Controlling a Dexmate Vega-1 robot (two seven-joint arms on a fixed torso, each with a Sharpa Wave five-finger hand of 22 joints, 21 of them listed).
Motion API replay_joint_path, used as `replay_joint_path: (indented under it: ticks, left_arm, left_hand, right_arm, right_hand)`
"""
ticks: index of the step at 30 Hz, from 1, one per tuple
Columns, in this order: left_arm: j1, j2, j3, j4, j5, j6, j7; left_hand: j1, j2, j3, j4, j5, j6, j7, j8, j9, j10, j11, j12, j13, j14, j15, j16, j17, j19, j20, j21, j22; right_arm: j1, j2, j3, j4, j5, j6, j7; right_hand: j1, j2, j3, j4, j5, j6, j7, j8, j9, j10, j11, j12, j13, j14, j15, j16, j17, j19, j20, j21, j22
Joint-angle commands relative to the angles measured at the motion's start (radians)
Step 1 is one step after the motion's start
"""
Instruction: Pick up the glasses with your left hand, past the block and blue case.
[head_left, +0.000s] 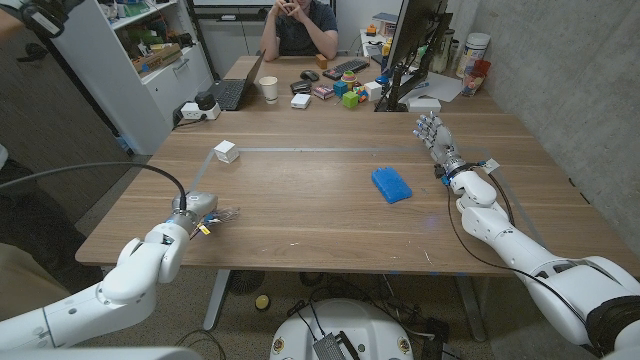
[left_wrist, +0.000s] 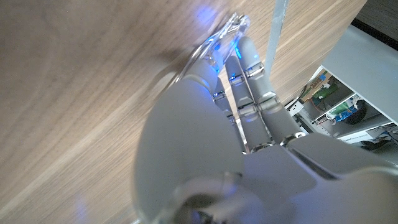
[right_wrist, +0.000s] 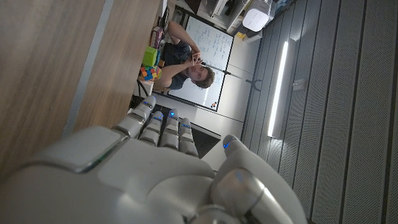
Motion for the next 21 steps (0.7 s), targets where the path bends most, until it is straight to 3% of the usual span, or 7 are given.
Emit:
replay_joint_path:
  ticks: [1,10,14,21]
  left_arm:
    - [0.058,0.023,-0.071,-0.005,-0.21,-0.036,0.173]
    - [0.163,0.054,-0.224,-0.017,-0.435,-0.164,0.266]
    - [0.223,0.047,-0.312,-0.004,-0.526,-0.259,0.294]
    - [0.27,0.019,-0.388,0.012,-0.582,-0.363,0.306]
  left_hand:
    - [-0.004,0.039,-0.001,0.003,-0.003,0.148,-0.027,0.006,0.0,0.131,-0.1,0.004,0.005,0.165,-0.253,-0.001,-0.002,0.106,-0.142,0.032,-0.002]
    - [-0.007,0.04,0.0,0.002,-0.005,0.156,-0.031,0.004,0.002,0.142,-0.1,-0.002,0.005,0.175,-0.254,-0.008,-0.007,0.095,-0.143,0.042,-0.005]
    - [-0.007,0.041,0.0,0.002,-0.005,0.157,-0.031,0.002,0.002,0.142,-0.102,-0.005,0.005,0.179,-0.254,-0.009,-0.007,0.092,-0.145,0.046,-0.006]
    - [-0.007,0.042,0.002,0.0,-0.006,0.156,-0.026,-0.001,0.003,0.147,-0.103,-0.008,0.005,0.183,-0.253,-0.013,-0.008,0.088,-0.145,0.052,-0.007]
  right_arm:
    - [-0.018,-0.014,-0.005,-0.04,-0.014,-0.017,-0.03]
    - [-0.028,-0.021,-0.006,-0.056,-0.019,-0.022,-0.04]
    - [-0.031,-0.022,-0.004,-0.058,-0.016,-0.026,-0.043]
    - [-0.029,-0.021,-0.004,-0.051,-0.015,-0.03,-0.046]
  right_hand:
    - [0.007,0.009,0.002,-0.004,0.009,0.009,-0.001,0.004,0.006,0.008,-0.001,0.0,0.006,0.011,0.001,0.002,0.002,0.0,-0.001,0.001,0.002]
    - [0.007,0.009,0.002,-0.004,0.009,0.008,0.0,0.003,0.006,0.006,-0.001,-0.002,0.006,0.011,0.002,0.001,0.002,-0.006,-0.004,-0.001,0.002]
    - [0.007,0.009,0.002,-0.004,0.009,0.008,-0.001,0.002,0.006,0.006,-0.002,-0.002,0.006,0.011,0.002,0.0,0.003,-0.008,-0.006,-0.002,0.002]
    - [0.007,0.009,0.002,-0.003,0.009,0.008,0.0,0.002,0.006,0.007,-0.001,-0.003,0.006,0.012,0.002,0.0,0.003,-0.011,-0.008,-0.003,0.002]
